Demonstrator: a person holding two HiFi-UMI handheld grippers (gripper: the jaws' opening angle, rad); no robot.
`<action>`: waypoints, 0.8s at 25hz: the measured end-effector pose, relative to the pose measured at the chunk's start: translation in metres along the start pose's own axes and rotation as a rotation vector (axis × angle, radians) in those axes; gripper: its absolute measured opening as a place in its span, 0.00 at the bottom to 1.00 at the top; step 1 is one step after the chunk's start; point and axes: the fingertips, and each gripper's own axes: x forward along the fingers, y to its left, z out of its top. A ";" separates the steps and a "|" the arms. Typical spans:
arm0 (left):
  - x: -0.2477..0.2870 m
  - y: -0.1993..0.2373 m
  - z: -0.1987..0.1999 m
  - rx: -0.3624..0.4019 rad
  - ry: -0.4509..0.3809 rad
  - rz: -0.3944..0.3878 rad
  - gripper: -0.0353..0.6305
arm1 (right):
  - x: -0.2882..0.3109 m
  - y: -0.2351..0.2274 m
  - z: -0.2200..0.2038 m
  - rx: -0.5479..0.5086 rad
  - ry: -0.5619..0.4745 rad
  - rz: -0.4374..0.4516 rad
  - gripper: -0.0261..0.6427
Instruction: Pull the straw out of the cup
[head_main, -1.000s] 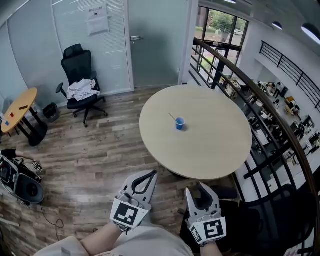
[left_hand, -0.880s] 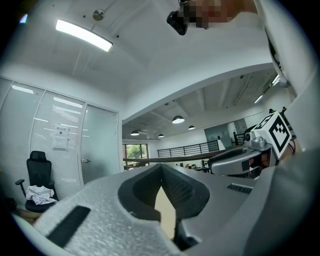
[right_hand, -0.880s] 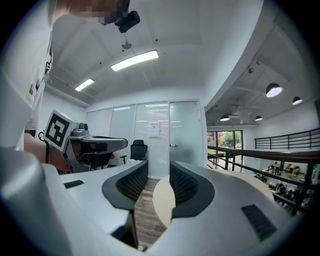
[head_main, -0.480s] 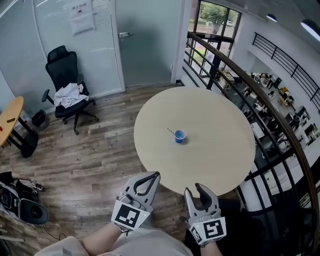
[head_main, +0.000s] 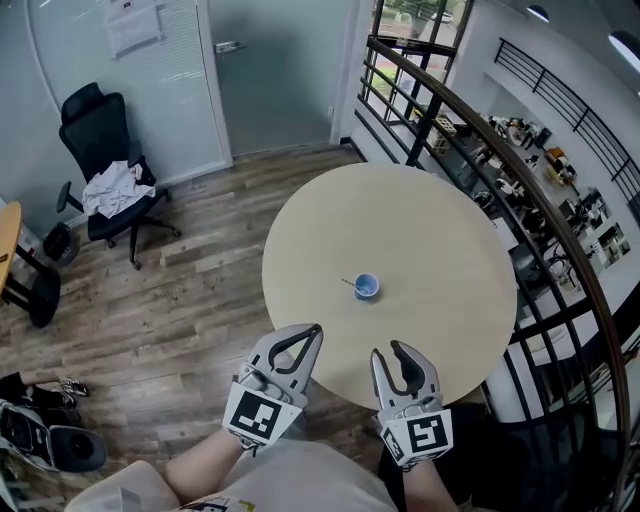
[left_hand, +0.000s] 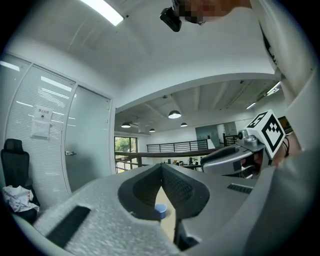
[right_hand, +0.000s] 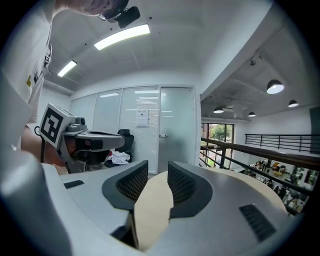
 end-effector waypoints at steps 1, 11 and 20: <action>0.008 0.010 -0.003 -0.005 0.005 -0.010 0.07 | 0.013 -0.005 -0.003 -0.004 0.012 -0.011 0.22; 0.074 0.074 -0.055 -0.049 0.058 -0.137 0.07 | 0.111 -0.041 -0.044 0.011 0.126 -0.103 0.22; 0.107 0.091 -0.094 -0.057 0.124 -0.114 0.07 | 0.149 -0.054 -0.082 0.043 0.219 -0.036 0.22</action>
